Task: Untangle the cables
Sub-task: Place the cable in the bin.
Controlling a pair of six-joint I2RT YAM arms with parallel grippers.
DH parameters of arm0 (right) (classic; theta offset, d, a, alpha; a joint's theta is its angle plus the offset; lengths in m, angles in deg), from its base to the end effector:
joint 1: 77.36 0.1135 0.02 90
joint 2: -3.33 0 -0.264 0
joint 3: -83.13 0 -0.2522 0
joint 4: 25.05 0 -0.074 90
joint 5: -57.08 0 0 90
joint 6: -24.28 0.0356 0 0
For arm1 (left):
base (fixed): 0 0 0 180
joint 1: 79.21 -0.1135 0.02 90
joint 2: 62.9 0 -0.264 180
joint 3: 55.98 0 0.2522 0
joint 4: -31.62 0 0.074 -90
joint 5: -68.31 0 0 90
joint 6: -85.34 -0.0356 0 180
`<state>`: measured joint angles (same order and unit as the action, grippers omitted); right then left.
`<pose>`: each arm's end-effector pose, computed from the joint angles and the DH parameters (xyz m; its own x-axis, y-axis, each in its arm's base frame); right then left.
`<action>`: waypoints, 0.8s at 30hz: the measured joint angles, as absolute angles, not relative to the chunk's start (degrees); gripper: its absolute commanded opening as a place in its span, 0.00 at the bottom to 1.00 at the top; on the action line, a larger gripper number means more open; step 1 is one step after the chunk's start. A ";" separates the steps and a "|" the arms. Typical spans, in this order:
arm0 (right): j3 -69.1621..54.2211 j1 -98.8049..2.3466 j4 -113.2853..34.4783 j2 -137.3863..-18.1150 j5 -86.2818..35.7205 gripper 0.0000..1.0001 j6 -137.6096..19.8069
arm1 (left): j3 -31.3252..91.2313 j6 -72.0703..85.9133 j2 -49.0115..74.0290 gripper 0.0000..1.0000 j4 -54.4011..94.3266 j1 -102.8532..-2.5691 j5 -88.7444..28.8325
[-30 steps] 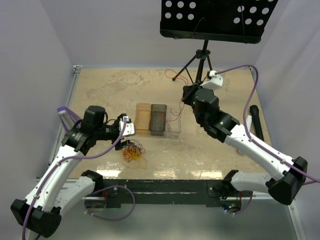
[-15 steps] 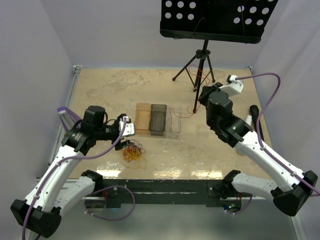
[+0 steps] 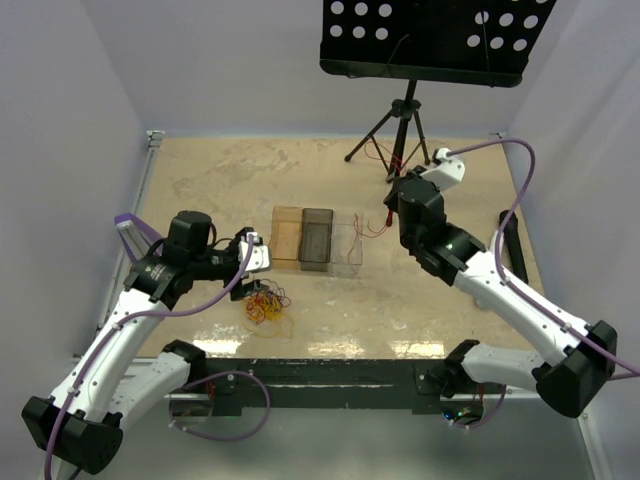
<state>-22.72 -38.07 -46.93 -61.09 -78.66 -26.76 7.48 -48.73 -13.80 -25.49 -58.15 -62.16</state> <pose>0.2106 0.1393 0.3734 -0.0638 0.5148 -0.8549 0.1801 0.8486 0.4975 0.1463 -0.0811 0.3070 0.0444 0.5499 -0.8340 0.9566 0.2174 0.1942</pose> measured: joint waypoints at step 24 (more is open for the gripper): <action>-22.77 -35.58 -39.72 -82.21 -73.43 0.00 -22.95 | 6.62 -48.75 -13.93 0.78 -25.45 -58.15 -62.12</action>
<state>-22.77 -35.58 -39.72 -82.21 -73.43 -22.95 6.62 -48.75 -13.93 -25.45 -58.15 -62.12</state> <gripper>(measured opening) 0.014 0.778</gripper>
